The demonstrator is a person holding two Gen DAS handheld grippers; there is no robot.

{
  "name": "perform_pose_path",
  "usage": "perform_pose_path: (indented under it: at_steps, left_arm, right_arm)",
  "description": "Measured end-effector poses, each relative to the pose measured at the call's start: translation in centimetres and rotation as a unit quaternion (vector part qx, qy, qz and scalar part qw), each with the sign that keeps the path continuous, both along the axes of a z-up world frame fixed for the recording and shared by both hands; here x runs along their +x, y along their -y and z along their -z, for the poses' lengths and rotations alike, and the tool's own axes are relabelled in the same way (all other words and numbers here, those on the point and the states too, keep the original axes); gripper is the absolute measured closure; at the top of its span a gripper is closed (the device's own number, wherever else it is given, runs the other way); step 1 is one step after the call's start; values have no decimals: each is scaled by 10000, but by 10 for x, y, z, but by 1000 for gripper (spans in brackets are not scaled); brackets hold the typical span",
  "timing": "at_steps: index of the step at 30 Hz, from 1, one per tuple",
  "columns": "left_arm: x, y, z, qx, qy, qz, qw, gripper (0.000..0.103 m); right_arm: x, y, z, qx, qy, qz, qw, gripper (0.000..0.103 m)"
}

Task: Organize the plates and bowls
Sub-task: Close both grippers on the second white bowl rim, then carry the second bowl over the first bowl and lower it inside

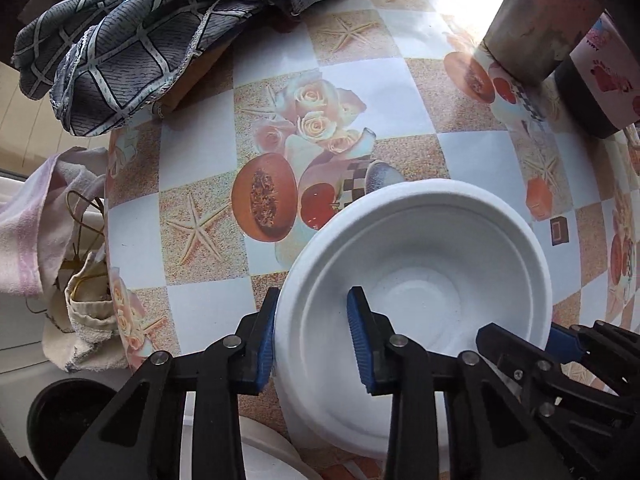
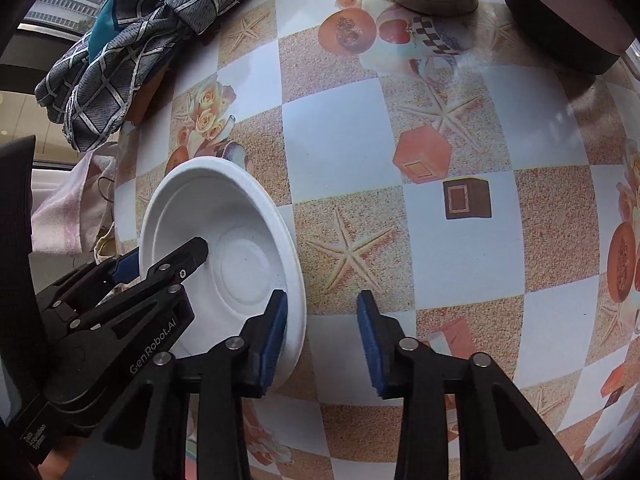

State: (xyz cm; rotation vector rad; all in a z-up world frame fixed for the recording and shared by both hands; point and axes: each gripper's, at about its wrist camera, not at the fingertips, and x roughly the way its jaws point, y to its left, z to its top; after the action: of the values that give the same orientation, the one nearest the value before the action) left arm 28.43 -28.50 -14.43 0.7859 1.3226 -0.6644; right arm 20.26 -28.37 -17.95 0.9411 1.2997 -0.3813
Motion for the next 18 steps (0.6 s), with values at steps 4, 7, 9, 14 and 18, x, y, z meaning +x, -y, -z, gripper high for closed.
perform_pose_path:
  at_steps: [4, 7, 9, 14, 18]
  left_arm:
    - [-24, 4, -1, -37, -199, 52, 9998, 71]
    - [-51, 1, -1, -38, -235, 179, 9996, 71]
    - [-70, -5, -1, -88, -332, 237, 9991, 71]
    - [-120, -35, 0, -36, -487, 244, 9985, 71]
    - [-159, -68, 1, 110, -544, 121, 9984, 71]
  right_arm:
    - [-9, -1, 2, 18, -122, -152, 9998, 87]
    - [-31, -3, 1, 18, -265, -328, 9991, 87]
    - [-46, -7, 0, 28, -380, -445, 9983, 87]
    - [-88, -25, -1, 103, -604, -584, 9964, 87]
    - [-119, -50, 2, 169, -833, -733, 9937, 87]
